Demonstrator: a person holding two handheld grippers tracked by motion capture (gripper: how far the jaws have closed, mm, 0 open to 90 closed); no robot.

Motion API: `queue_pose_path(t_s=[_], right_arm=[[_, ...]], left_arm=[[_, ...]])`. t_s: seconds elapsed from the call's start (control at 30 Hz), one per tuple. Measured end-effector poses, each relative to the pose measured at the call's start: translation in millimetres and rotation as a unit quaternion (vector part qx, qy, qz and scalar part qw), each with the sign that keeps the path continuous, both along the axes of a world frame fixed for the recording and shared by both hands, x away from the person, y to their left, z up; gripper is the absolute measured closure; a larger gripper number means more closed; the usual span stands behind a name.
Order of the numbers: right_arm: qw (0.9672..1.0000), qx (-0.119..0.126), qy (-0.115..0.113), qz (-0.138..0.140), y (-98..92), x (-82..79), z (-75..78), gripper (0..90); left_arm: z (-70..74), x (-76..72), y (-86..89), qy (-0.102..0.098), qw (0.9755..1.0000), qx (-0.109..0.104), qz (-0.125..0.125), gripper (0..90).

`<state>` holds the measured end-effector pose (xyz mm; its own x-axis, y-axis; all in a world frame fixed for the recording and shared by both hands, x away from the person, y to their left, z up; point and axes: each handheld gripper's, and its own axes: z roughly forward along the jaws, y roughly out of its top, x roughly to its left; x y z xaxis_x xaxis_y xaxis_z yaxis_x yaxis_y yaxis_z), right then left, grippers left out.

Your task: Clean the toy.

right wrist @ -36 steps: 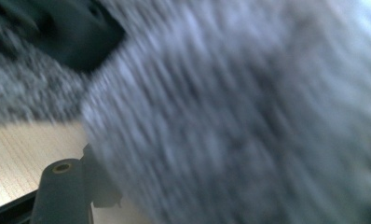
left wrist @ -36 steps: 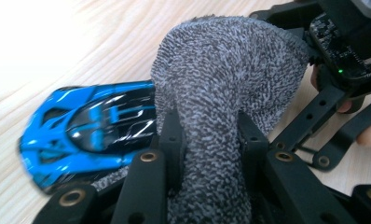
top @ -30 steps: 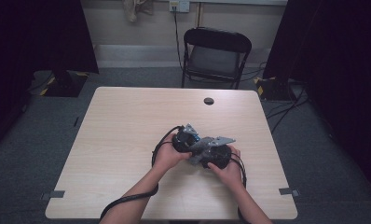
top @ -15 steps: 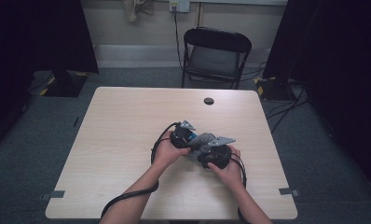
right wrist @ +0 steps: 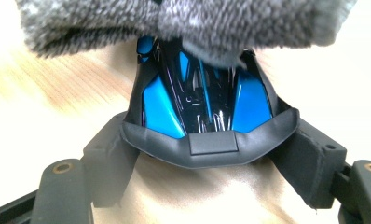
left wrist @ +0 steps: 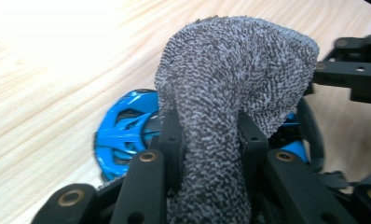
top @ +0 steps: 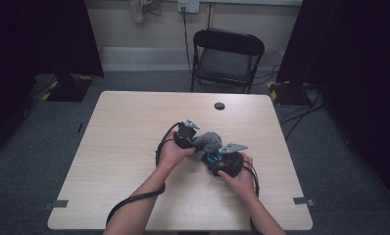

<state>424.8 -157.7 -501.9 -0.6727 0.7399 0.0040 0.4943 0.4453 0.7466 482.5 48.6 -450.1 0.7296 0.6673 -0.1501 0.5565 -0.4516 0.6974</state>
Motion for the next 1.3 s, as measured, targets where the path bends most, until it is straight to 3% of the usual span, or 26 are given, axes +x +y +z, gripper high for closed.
queue_pose_path(t_s=[0.57,0.73,0.83,1.13,1.3], right_arm=[[1.0,0.001,0.001,-0.001,0.1,-0.1,0.1,25.6],[1.0,0.0,0.0,0.0,0.1,-0.1,0.1,25.6],[1.0,0.0,0.0,0.0,0.1,-0.1,0.1,25.6],[1.0,0.001,0.001,-0.001,0.1,-0.1,0.1,25.6],[1.0,0.001,0.001,-0.001,0.1,-0.1,0.1,25.6]], left_arm=[[-9.0,14.8,13.3,-0.007,0.9989,0.011,0.044,69.3],[-12.0,19.0,18.1,-0.002,0.998,0.007,0.063,69.3],[-12.6,21.7,21.8,-0.01,0.9966,0.027,0.077,69.3],[-15.0,24.1,31.0,-0.012,0.994,0.041,0.101,69.3],[-9.7,21.7,37.2,0.001,0.9938,0.031,0.107,69.4]])
